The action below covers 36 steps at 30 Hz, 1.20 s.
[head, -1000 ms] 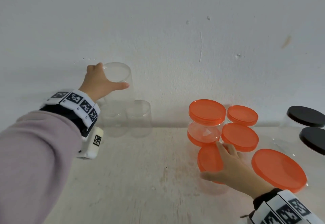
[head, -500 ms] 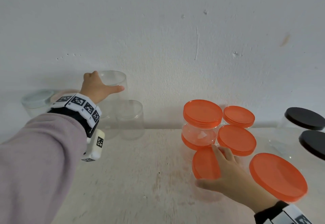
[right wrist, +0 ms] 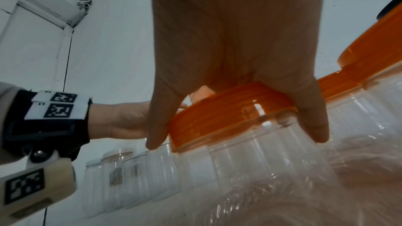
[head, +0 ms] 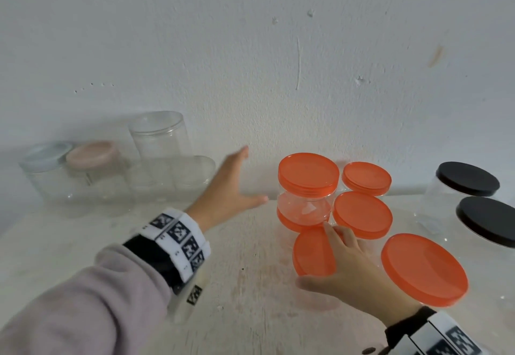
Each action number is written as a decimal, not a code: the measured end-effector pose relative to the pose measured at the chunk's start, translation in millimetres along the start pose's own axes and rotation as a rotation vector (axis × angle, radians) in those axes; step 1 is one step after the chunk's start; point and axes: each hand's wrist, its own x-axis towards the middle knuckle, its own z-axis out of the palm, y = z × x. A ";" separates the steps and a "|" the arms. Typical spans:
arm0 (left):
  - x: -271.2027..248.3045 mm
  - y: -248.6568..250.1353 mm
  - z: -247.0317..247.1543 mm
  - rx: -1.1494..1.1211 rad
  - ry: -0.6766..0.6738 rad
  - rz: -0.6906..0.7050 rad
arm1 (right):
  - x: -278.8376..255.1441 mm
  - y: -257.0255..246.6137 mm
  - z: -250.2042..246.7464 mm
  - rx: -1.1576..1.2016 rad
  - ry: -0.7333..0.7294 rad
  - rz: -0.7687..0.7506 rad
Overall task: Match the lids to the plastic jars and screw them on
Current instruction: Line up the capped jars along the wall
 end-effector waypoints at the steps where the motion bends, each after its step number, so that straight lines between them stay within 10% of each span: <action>1: -1.7 1.6 15.0 -0.052 -0.106 -0.046 | -0.3 -0.3 0.1 0.004 -0.001 0.002; 5: 0.1 5.0 60.5 -0.174 -0.261 -0.136 | -1.8 -1.7 1.0 0.024 0.010 0.002; 13: 8.5 29.9 80.0 -0.433 -0.232 0.119 | -1.2 -0.8 1.1 0.066 0.024 -0.018; 20: 15.7 13.0 90.9 -0.469 -0.270 -0.075 | 0.5 2.8 0.6 0.094 -0.001 -0.032; 36: -7.6 -23.1 57.2 -0.377 -0.051 -0.004 | -11.5 -5.6 -16.8 0.167 0.144 -0.066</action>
